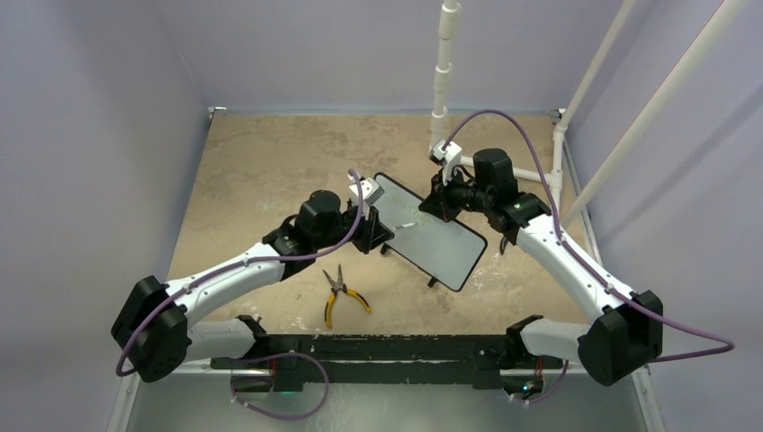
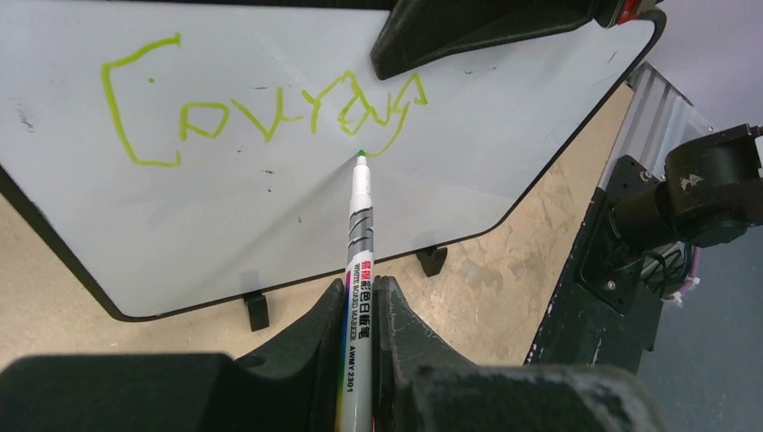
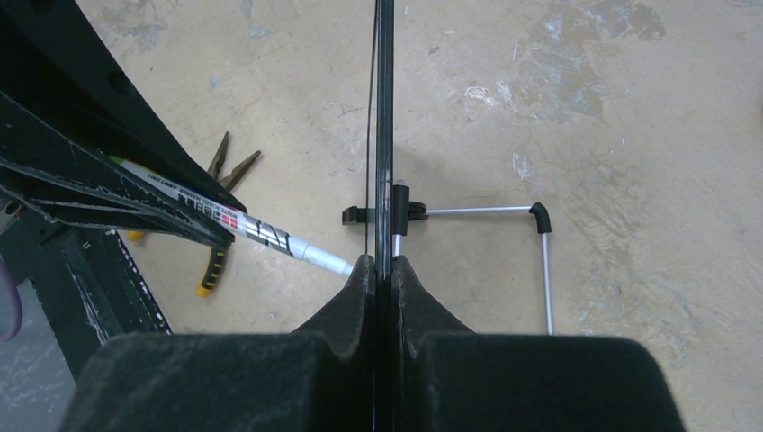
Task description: Write a sentence on the whiteboard
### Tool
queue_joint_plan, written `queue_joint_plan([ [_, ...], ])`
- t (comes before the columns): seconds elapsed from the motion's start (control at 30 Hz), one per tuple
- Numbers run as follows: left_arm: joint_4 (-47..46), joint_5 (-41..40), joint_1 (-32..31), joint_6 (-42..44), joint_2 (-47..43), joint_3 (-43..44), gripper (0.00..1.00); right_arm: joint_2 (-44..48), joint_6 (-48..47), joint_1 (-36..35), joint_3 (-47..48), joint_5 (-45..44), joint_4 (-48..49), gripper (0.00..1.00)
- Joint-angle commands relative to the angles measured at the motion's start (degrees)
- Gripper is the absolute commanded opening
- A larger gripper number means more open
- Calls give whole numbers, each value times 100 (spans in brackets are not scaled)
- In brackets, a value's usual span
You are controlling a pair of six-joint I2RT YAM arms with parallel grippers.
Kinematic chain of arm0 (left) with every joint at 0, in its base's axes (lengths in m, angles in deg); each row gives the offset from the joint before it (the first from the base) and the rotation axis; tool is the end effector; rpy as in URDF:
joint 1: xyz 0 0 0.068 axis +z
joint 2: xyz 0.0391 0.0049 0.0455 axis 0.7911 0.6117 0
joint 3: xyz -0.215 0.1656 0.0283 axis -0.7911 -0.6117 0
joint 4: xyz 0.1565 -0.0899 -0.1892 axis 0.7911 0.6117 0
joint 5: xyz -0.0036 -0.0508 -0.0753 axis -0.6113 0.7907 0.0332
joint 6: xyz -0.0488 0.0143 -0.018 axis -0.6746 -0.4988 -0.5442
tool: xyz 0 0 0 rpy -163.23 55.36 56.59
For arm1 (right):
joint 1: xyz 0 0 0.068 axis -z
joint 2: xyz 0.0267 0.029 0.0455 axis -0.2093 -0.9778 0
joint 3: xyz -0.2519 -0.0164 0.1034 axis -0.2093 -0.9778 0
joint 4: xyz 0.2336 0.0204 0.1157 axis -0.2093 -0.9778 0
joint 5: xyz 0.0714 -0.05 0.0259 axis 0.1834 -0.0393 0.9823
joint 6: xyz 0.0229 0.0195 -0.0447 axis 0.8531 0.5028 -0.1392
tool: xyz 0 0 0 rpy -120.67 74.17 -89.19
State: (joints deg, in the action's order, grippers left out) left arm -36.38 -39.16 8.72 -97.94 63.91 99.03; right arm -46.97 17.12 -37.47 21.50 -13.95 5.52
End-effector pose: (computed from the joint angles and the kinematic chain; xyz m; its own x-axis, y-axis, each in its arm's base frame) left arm 0.1928 -0.1984 0.2653 -0.4935 0.0866 -0.8654 0.7531 0.5403 -0.3754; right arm 0.2390 0.1321 0.3158 -0.4106 -0.2609 -0.8737 -0.7737 0.6066 0.1825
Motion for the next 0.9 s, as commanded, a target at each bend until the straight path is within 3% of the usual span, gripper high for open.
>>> queue_joint_plan([
  [0.0, -193, -301, -7, 34, -316, -32, 0, 8, 10, -41, -11, 139, 33, 0],
  [0.37, -556, 1073, -36, 146, -521, -201, 0, 35, 19, -43, -11, 138, 37, 0],
  [0.87, -983, 648, -125, 91, 188, 347, 0, 43, 17, -45, -10, 146, 43, 0],
])
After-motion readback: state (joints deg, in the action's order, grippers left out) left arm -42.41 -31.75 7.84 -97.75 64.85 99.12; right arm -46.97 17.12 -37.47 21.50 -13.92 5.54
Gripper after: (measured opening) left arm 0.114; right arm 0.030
